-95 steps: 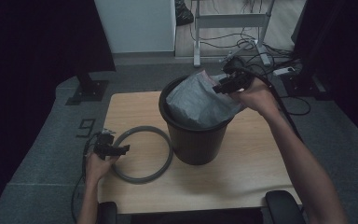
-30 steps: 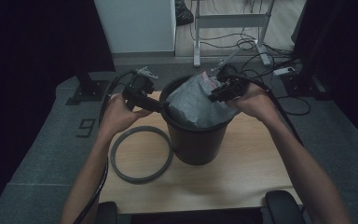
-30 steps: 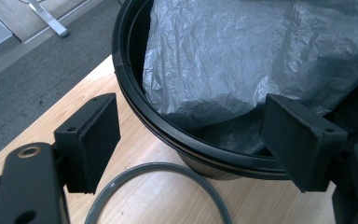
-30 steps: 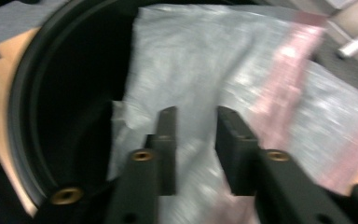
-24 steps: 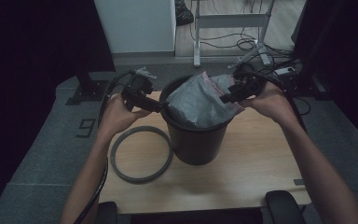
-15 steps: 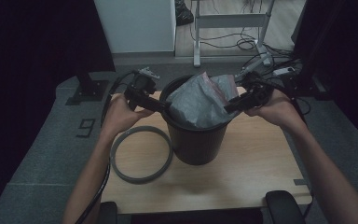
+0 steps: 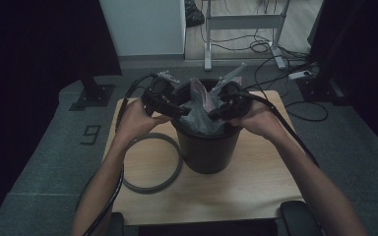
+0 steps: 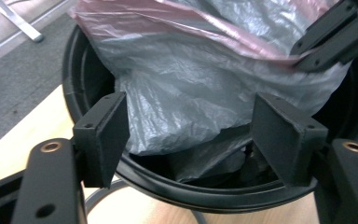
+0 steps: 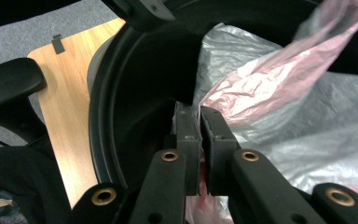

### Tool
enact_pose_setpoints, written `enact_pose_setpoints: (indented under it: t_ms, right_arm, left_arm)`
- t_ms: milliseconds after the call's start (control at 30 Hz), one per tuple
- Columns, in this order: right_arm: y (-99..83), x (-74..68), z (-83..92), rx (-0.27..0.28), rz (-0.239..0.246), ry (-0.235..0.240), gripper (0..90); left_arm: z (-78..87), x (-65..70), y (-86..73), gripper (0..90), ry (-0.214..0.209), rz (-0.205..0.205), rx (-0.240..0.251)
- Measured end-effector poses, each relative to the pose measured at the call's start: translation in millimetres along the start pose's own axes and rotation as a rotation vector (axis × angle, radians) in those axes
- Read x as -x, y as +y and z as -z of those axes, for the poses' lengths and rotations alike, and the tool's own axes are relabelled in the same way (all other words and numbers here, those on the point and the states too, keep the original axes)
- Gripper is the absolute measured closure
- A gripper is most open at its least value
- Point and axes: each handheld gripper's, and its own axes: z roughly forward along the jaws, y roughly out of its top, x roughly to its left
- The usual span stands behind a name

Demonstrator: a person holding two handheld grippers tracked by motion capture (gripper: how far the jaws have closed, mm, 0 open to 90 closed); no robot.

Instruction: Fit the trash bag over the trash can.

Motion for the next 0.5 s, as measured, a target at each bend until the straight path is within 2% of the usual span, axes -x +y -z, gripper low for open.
enact_pose_setpoints:
  t_ms: [167,367,500]
  right_arm:
    - [4.1,-5.4,-2.6,-0.011,0.023,0.006,85.5]
    - [1.5,-8.3,-1.7,-0.017,0.038,-0.002,85.4]
    - [0.1,-9.5,-1.2,-0.02,0.044,-0.005,85.3]
  left_arm:
    - [-5.2,0.9,3.6,30.8,-0.011,0.017,0.012]
    - [-17.3,2.0,20.0,32.0,-0.011,0.033,0.026]
    - [-29.8,0.6,31.2,35.3,-0.02,0.071,0.016]
